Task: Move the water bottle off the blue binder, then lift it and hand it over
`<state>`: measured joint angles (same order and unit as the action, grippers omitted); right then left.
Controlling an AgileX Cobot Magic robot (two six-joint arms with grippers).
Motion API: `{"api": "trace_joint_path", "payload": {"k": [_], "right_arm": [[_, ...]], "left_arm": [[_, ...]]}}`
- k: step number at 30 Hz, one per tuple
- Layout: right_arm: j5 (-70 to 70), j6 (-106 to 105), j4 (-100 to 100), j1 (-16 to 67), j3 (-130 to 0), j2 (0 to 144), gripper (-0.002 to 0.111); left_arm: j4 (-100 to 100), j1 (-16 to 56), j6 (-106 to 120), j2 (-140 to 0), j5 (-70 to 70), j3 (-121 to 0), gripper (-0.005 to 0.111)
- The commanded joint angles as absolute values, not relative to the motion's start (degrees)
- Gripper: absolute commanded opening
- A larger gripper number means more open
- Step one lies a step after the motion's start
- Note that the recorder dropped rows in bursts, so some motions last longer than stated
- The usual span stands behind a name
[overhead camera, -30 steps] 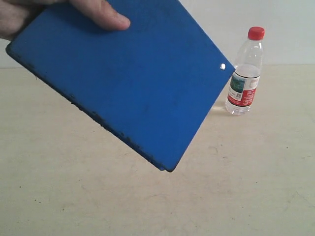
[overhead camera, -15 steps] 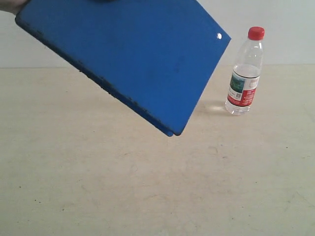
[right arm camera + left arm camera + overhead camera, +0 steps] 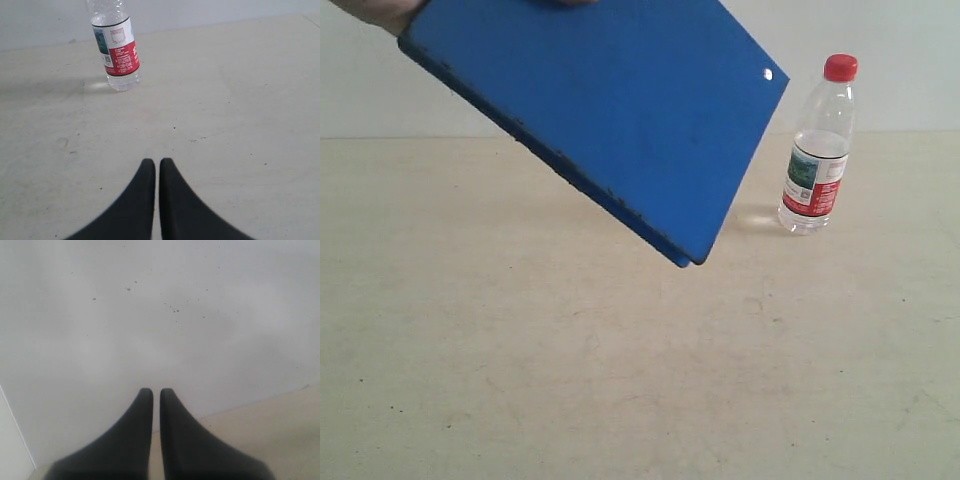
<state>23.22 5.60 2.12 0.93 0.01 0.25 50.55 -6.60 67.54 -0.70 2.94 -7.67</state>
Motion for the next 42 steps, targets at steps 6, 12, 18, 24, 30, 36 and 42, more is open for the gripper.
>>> {"api": "trace_joint_path", "payload": {"k": [6, 12, 18, 24, 30, 36, 42], "right_arm": [[22.9, 5.4, 2.24, 0.5, 0.0, 0.0, 0.0], [22.9, 5.4, 2.24, 0.5, 0.0, 0.0, 0.0], [22.9, 5.4, 2.24, 0.5, 0.0, 0.0, 0.0], [22.9, 5.4, 2.24, 0.5, 0.0, 0.0, 0.0], [22.79, 5.4, 2.24, 0.52, 0.0, 0.0, 0.0], [22.75, 5.4, 2.24, 0.52, 0.0, 0.0, 0.0], [22.75, 5.4, 2.24, 0.52, 0.0, 0.0, 0.0]], "left_arm": [[50.55, -6.71, 66.85, -0.37, 3.08, -7.49, 0.005], [50.55, -6.71, 66.85, -0.37, 3.08, -7.49, 0.005], [50.55, -6.71, 66.85, -0.37, 3.08, -7.49, 0.005], [50.55, -6.71, 66.85, -0.37, 3.08, -7.49, 0.005], [42.14, -6.04, 51.66, 0.0, 2.02, -9.19, 0.005], [-23.59, -3.37, -30.67, 0.0, -1.61, -9.76, 0.005], [-31.99, -2.3, -44.15, 0.0, 10.78, -2.01, 0.005]]}}
